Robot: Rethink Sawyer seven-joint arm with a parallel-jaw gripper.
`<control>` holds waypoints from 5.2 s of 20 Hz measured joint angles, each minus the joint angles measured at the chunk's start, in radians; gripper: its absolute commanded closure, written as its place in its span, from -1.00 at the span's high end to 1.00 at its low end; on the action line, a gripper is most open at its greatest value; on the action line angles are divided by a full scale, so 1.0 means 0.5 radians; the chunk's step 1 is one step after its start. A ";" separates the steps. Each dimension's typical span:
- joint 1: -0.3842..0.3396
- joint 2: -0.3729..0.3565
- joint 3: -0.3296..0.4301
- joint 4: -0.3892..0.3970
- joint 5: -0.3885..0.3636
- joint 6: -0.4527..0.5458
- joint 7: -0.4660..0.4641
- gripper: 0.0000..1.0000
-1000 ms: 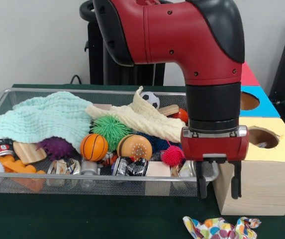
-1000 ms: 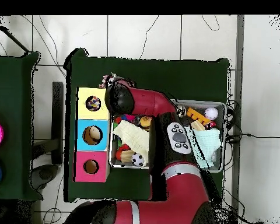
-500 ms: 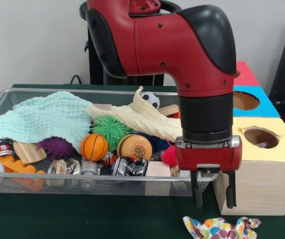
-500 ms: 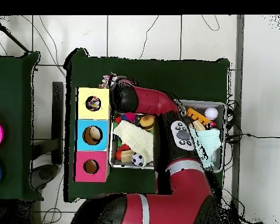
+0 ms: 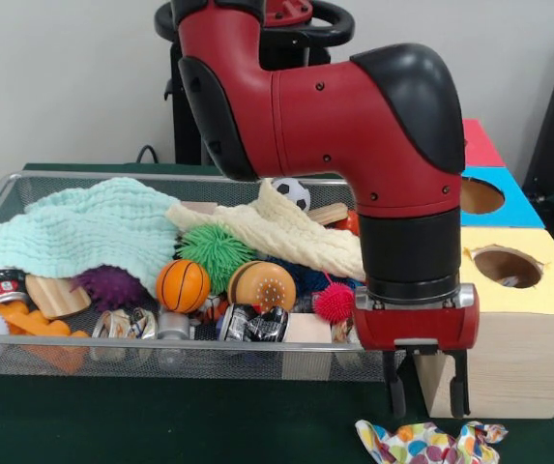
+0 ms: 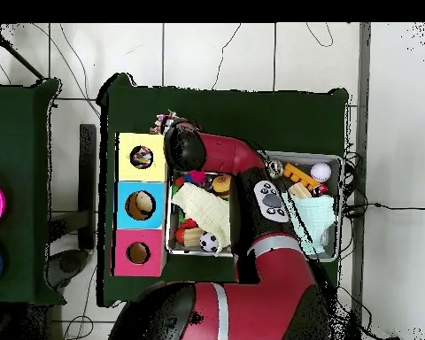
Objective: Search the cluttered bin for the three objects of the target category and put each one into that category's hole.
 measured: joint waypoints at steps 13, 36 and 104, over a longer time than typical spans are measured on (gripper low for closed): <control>-0.033 0.056 0.025 -0.053 -0.113 -0.010 0.000 1.00; -0.060 0.160 0.067 -0.089 -0.229 -0.037 0.000 -1.00; -0.074 -0.077 0.113 0.060 -0.314 -0.122 0.000 -1.00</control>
